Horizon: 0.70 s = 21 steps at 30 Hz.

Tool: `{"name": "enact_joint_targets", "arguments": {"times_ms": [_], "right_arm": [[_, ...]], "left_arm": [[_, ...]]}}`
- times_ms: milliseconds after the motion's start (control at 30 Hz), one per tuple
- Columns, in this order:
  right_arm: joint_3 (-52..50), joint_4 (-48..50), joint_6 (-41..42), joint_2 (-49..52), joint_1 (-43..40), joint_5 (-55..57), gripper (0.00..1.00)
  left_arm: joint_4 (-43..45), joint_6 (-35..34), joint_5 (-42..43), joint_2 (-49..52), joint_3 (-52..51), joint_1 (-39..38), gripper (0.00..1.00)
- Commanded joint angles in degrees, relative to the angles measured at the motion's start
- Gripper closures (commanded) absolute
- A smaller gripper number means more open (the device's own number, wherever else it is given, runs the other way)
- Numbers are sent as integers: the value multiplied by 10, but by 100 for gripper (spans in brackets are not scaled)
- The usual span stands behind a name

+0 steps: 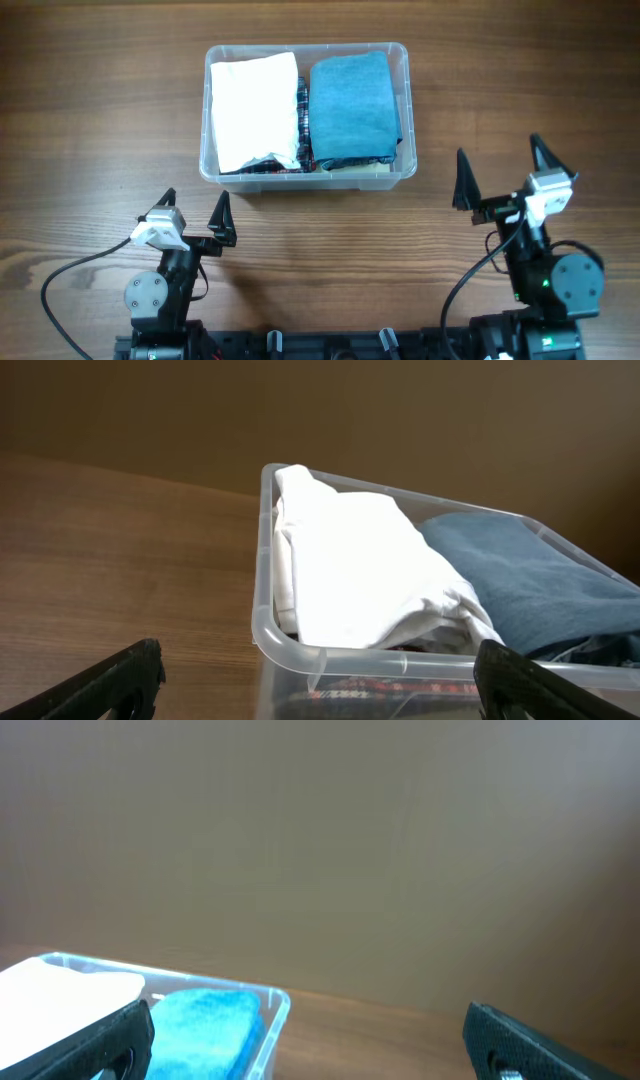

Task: Pack container

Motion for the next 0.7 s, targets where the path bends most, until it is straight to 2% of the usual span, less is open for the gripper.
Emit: {"name": "enact_joint_targets", "arguments": {"times_ms": [0,267,567,667], "right_arm": [[-52,16,24,-48,-6,-13,0],[-153,91,61,-109,-33,-14,0],[-214,97,65,-154,-37,-11,0],[-217,67,63,-172,-37,-5,0]], "left_arm": [[0,-3,-7,-4,-4,5,0],[0,-3,-7,-4,-4,5,0],[0,-3,-7,-4,-4,5,0],[0,-3,-7,-4,-4,5,0]]}}
